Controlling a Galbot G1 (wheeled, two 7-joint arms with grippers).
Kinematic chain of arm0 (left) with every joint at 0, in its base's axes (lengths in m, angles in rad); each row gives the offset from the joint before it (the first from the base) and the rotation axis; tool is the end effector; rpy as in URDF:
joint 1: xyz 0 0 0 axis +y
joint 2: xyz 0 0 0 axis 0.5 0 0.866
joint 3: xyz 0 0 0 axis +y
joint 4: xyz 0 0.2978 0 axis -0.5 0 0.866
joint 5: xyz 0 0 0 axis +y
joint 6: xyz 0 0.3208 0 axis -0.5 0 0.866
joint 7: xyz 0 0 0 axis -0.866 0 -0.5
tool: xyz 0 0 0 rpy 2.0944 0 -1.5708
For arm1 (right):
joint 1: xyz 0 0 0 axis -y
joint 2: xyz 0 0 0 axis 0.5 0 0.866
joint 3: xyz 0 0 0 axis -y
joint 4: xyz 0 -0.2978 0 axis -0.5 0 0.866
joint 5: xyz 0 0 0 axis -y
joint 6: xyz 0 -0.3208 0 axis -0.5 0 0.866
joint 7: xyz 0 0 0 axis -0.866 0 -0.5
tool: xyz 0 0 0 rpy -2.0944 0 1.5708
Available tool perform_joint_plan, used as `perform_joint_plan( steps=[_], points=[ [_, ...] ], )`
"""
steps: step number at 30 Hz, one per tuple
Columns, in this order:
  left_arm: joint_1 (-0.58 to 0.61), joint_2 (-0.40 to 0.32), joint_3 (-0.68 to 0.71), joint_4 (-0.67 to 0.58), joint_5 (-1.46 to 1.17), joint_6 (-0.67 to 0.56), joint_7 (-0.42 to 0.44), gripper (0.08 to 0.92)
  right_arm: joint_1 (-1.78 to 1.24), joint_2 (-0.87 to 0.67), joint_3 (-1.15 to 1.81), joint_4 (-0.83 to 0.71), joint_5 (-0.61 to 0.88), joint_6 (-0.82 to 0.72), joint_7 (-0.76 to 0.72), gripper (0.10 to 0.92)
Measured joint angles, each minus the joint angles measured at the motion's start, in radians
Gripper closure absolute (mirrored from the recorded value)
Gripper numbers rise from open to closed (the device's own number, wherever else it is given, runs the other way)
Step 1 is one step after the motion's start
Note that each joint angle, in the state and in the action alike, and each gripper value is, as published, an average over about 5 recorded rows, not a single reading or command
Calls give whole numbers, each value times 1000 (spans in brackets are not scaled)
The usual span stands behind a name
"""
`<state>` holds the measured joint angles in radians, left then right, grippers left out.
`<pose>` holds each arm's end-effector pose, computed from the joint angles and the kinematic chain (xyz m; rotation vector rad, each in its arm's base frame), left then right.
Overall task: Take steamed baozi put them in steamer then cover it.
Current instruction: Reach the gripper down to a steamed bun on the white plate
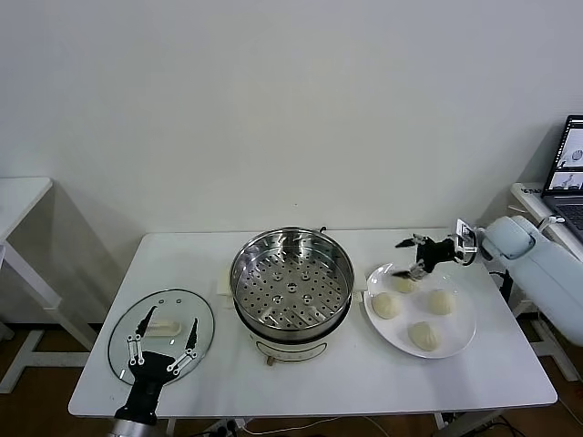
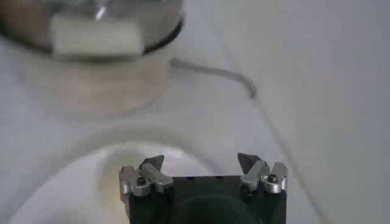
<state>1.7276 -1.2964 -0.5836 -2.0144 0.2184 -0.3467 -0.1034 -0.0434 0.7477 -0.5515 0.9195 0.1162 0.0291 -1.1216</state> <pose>0.1308 0.0601 -0.2981 0.1494 2.9188 0.6630 0.4863 -0.2084 -0.1658 1.3271 -1.7760 1.0963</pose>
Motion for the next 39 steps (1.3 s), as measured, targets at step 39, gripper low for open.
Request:
perform_joint_plan(
  steps=[39],
  points=[
    [3, -6, -3, 15, -1, -18, -6, 177, 73, 285, -61, -367, -343, 99, 6, 346]
  ],
)
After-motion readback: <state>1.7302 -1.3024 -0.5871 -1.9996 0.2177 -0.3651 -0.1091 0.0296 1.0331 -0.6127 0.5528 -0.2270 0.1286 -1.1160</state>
